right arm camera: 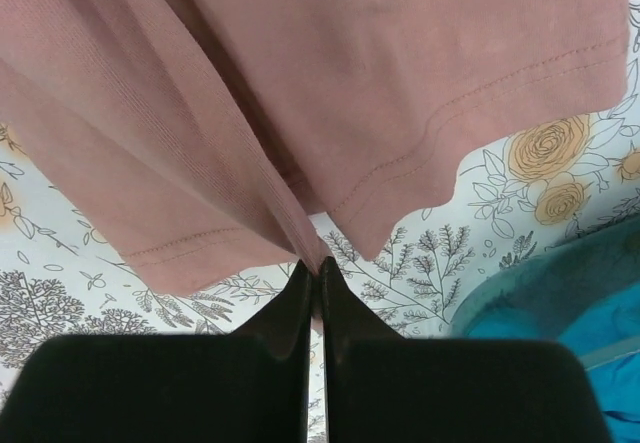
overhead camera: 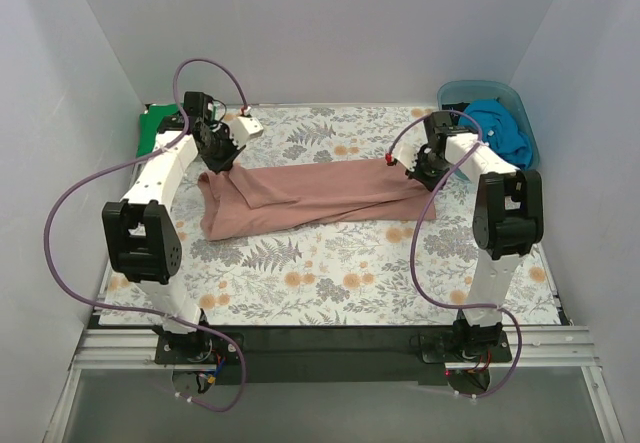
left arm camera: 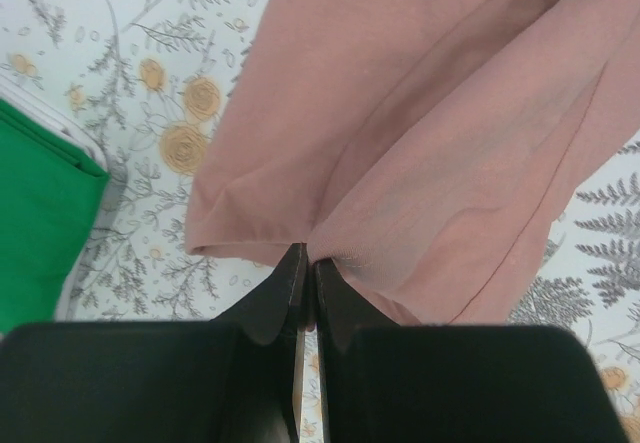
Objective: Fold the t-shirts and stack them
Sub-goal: Fold the tshirt
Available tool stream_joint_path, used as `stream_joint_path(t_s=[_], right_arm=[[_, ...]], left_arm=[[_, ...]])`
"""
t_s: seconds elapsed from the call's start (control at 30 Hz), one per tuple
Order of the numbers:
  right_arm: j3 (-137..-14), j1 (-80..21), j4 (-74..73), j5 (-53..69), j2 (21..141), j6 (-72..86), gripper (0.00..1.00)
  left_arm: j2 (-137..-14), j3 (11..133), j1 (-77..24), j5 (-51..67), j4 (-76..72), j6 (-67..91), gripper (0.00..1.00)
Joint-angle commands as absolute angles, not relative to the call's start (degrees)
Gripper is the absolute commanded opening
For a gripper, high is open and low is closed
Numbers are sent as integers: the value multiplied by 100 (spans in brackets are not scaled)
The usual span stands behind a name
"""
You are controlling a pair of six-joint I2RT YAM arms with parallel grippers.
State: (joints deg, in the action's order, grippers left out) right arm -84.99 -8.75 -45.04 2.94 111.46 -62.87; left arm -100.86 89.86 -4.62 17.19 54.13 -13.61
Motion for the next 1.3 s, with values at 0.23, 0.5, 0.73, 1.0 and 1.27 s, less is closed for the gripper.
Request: stream_joint_path(t_s=[0.23,0.5,0.73,1.0,1.27], right_arm=[[-9228,-817,-4605,246,11513,-6601,1],[-9396,-817,-4605,185,11698,-6583,1],[-9545,-817,-4605,193,11847,-6530,1],[-10019,-791,-4614,245,12041,-6048,35],[-9958,-458,-5202,1141,11304,-4704,72]], left_arm=[[-10511,9659,-448,1617,4869,-1371,0],[-10863,9878,-448,1547,4614,-1362,0],[-11048,9923,-448,1477,4623,-1433,0],[-11285,10045,-212,1721,4394,-968,15],[-10645,9792,1062,3119,5175,368,45]])
